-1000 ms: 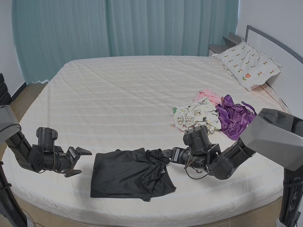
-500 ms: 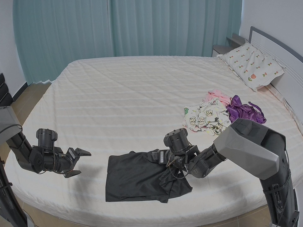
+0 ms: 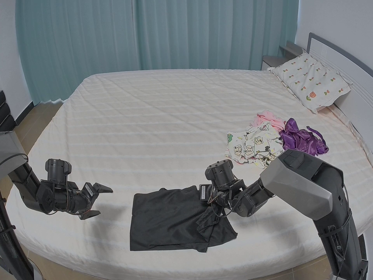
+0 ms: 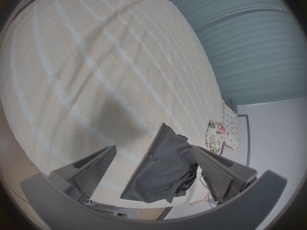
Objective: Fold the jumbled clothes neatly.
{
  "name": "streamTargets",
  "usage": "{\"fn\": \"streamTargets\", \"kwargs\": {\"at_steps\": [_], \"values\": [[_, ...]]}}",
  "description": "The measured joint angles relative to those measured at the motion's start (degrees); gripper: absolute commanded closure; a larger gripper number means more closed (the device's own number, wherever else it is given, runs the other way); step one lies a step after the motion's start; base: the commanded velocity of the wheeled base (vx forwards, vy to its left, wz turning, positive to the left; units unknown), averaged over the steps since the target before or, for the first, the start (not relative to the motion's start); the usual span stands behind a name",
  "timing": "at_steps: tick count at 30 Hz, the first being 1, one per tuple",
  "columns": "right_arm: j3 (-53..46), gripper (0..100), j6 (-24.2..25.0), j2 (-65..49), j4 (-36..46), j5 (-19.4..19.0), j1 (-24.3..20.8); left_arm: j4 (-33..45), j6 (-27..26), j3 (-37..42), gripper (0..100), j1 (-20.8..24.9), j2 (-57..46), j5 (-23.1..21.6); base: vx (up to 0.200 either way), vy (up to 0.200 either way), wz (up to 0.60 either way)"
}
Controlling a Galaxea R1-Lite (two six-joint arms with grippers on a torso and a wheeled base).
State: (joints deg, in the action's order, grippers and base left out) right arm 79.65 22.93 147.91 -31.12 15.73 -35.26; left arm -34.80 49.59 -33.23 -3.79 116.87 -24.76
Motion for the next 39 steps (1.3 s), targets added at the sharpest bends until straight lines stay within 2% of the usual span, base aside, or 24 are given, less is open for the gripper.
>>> {"fn": "streamTargets", "kwargs": {"at_steps": [8, 12, 16, 17, 21, 27, 35, 39], "values": [[1.2, 100, 2.9, 0.3, -0.3, -0.4, 3.0, 0.0, 0.0, 0.0, 0, 0.0, 0.1, 0.1, 0.0, 0.0, 0.0], [1.7, 100, 6.5, 0.3, -0.3, -2.8, 4.5, 0.0, -0.1, -0.1, 0, 0.1, 0.2, 0.3, 0.0, 0.0, 0.0], [1.9, 100, 7.9, 0.4, -0.6, -4.4, 5.3, 0.0, -0.1, -0.1, 0, 0.2, 0.3, 0.4, 0.0, 0.0, 0.0], [1.9, 0, 8.1, 0.4, -0.6, -4.6, 5.4, 0.0, -0.1, -0.1, 0, 0.2, 0.3, 0.4, 0.0, 0.0, 0.0], [2.1, 0, 9.4, 0.5, -0.6, -5.8, 5.5, 0.0, -0.1, -0.1, 0, 0.2, 0.3, 0.5, 0.0, 0.0, 0.0], [0.6, 0, 10.1, -0.4, -0.7, -5.3, 7.1, 0.0, -0.1, -0.1, 0, 0.2, 0.4, 0.6, 0.0, 0.0, 0.0], [-11.4, 0, 9.1, -6.4, -2.5, -5.4, 6.6, 0.0, -0.1, -0.2, 0, 0.2, 0.4, 0.6, 0.0, 0.0, 0.0], [-18.2, 0, 6.6, -9.6, -3.6, -4.8, 3.2, -0.1, -0.1, -0.2, 0, 0.2, 0.4, 0.6, 0.0, 0.0, 0.0]]}}
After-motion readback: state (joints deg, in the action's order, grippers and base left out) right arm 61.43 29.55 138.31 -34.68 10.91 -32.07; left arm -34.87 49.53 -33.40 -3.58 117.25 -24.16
